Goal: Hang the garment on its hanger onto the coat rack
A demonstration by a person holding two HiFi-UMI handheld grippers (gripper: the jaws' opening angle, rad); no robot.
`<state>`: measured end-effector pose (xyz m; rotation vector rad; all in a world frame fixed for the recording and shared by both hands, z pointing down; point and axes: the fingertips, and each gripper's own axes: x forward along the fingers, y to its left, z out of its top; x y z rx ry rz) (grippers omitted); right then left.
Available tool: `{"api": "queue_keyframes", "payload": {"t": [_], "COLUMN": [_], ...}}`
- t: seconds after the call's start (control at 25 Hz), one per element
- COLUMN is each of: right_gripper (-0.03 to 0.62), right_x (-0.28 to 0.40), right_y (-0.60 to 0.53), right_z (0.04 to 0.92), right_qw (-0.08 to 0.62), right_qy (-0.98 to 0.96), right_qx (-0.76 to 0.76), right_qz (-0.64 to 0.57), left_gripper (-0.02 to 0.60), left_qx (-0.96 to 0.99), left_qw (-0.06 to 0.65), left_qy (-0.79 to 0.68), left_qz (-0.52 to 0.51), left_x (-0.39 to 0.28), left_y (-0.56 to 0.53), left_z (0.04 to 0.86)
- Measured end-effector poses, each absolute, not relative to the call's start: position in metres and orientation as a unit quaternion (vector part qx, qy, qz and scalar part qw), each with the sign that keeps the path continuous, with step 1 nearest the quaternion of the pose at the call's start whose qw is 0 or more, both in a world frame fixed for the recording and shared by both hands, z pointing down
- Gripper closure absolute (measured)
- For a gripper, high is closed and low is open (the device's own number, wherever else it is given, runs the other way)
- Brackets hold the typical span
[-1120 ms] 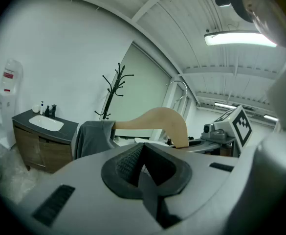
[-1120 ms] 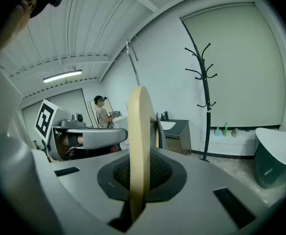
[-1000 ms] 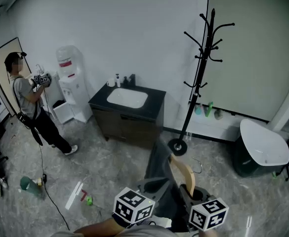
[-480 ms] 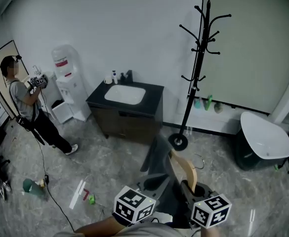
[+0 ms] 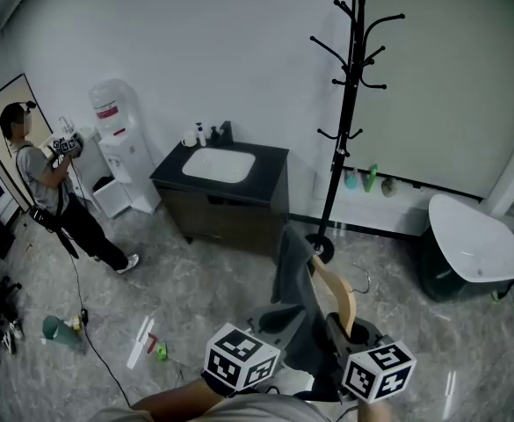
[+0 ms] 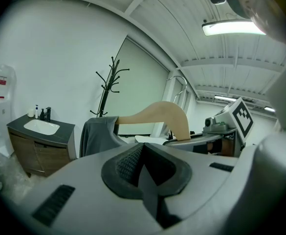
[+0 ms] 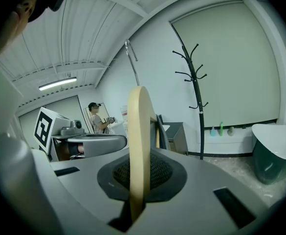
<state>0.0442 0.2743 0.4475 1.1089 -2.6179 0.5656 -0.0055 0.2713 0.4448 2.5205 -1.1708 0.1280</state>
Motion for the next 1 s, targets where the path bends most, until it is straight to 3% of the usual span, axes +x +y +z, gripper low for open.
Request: {"api": "queue_keyframes", "payload": {"t": [0.36,1.0], "right_gripper": [0.58,0.58], "right_x": [0.082,0.113], "right_y": [0.217,0.028], "right_z": [0.442,0.429], "right_qw": [0.108,0.08], "right_qy": [-0.875,-0.814], "right_qx": [0.427,0.537], "right_qz": [0.201,0.206], "left_gripper": [0.575,0.575], "left_qx": [0.905,0.94], "left_qw": [0.169,0.16], "left_qy": [-0.388,-0.296], "left_qz": [0.047,0.058], "left_x": [0.013,0.019], "left_y": [0.209,0.006], "left_z": [0.436,0.433]}}
